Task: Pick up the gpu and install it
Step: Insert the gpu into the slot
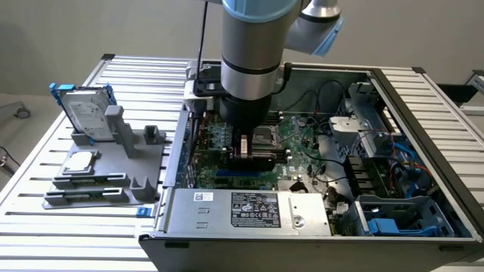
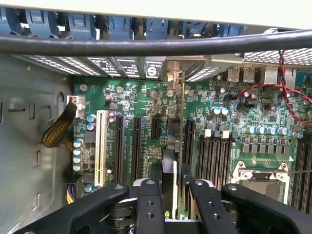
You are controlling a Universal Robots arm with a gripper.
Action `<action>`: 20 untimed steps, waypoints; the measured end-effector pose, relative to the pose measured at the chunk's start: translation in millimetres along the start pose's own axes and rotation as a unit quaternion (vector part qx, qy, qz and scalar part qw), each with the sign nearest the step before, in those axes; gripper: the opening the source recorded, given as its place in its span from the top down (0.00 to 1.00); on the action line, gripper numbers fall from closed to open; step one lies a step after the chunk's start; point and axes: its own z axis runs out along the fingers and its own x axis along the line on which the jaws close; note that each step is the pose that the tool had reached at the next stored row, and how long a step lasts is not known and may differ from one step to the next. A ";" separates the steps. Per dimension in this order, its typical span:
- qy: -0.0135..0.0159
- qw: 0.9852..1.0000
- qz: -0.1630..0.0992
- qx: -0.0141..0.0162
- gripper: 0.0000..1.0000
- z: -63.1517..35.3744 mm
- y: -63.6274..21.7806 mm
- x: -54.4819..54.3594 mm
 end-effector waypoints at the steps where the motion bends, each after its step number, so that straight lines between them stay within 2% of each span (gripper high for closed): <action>1: 0.000 1.000 0.000 0.000 0.74 0.2 0.0 0.1; 6: 0.002 1.000 0.000 0.000 0.74 1.8 0.1 0.2; 20: 0.003 1.000 -0.002 0.000 0.74 5.2 0.0 0.4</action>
